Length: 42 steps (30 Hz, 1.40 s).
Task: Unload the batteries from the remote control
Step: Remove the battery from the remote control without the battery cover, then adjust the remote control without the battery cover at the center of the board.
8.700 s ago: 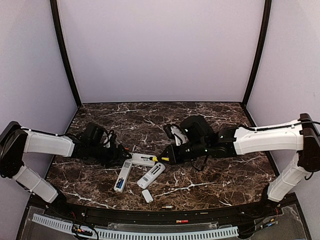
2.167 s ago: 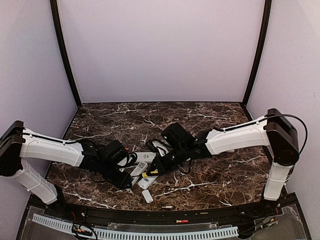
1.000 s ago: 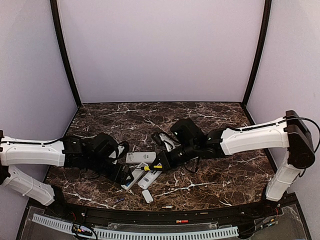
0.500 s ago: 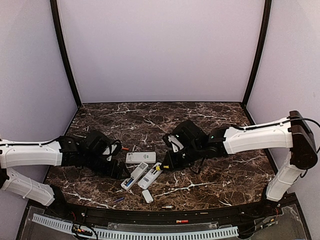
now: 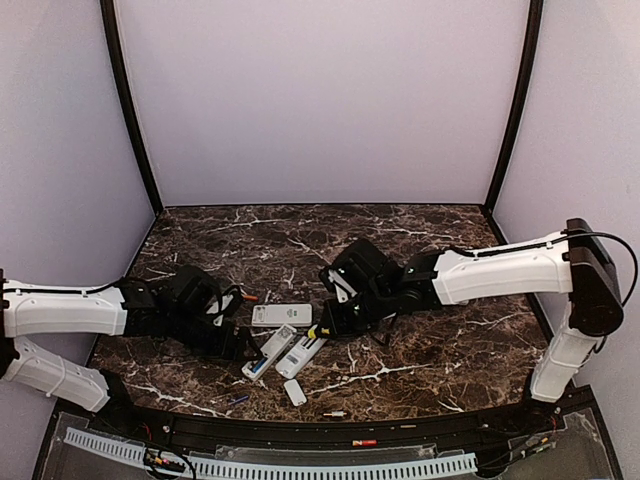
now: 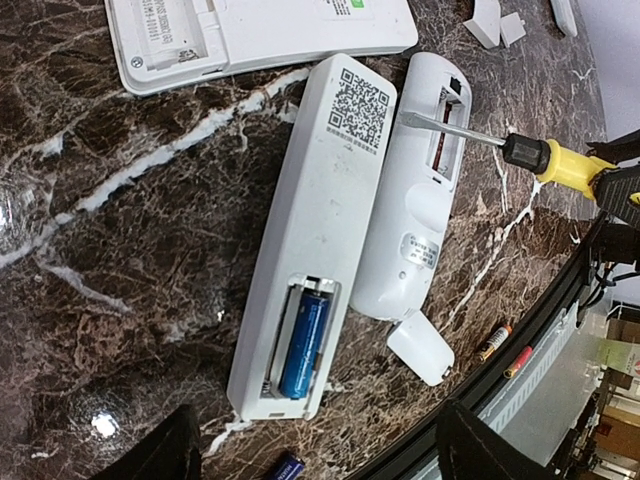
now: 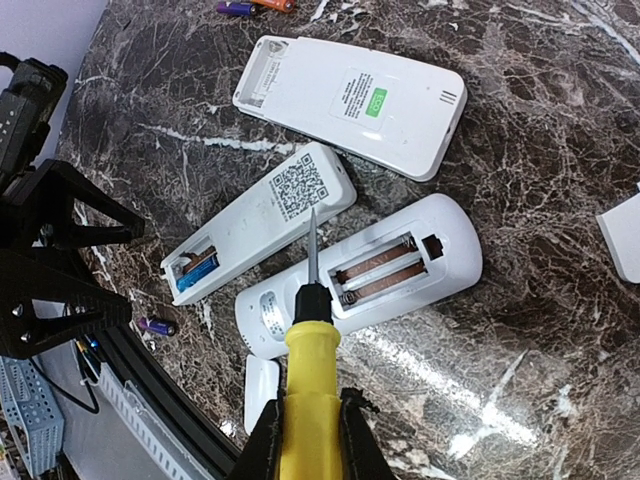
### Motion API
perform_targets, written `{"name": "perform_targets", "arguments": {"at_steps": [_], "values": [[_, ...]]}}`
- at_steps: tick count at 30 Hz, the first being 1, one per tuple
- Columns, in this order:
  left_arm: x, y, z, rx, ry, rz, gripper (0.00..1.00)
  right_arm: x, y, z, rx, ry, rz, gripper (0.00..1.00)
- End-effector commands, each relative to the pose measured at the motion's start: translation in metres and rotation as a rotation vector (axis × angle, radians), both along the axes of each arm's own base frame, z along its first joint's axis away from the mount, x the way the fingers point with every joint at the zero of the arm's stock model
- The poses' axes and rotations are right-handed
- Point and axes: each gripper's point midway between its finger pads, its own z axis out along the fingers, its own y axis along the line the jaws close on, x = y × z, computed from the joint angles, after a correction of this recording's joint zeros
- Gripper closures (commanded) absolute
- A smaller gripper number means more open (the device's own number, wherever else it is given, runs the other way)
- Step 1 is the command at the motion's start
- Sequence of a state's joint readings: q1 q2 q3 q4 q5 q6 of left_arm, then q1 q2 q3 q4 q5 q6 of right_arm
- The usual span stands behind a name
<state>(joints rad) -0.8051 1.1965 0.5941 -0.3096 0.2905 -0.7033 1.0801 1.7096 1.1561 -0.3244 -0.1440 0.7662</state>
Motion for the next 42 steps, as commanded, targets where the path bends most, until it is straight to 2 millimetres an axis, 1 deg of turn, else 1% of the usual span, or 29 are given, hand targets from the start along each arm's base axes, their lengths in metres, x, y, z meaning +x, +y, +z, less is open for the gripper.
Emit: {"name": "perform_targets", "arguments": {"at_steps": [1,4,16,21,28,31,34,35,39,42], "values": [[-0.003,0.002,-0.005,-0.002,0.023,0.005,0.20,0.005,0.008,0.000,-0.018,-0.020,0.001,1.00],[-0.003,0.002,-0.005,-0.002,0.023,0.003,0.20,0.004,0.007,0.000,-0.020,-0.018,0.000,1.00],[-0.003,-0.001,-0.008,-0.003,0.034,-0.002,0.20,0.002,-0.004,0.001,-0.045,-0.018,-0.037,1.00],[-0.003,-0.001,-0.009,-0.004,0.041,-0.006,0.20,0.003,-0.001,-0.003,-0.049,-0.017,-0.034,1.00],[-0.007,0.000,-0.016,0.008,0.066,-0.007,0.20,0.007,0.013,-0.003,-0.033,-0.029,-0.001,1.00],[-0.009,-0.002,-0.019,0.003,0.088,-0.010,0.20,0.007,0.023,-0.001,-0.009,-0.031,0.026,1.00],[-0.012,-0.008,-0.021,-0.025,0.119,-0.020,0.20,0.006,0.036,0.002,0.023,-0.035,0.059,1.00],[-0.014,-0.008,-0.024,-0.022,0.133,-0.019,0.20,0.007,0.040,0.002,0.031,-0.038,0.072,1.00],[-0.015,-0.014,-0.028,-0.047,0.153,-0.029,0.20,0.003,0.062,0.005,0.064,-0.046,0.141,1.00],[-0.014,-0.021,-0.025,-0.084,0.150,-0.043,0.21,0.000,0.077,0.006,0.076,-0.053,0.190,1.00]]}}
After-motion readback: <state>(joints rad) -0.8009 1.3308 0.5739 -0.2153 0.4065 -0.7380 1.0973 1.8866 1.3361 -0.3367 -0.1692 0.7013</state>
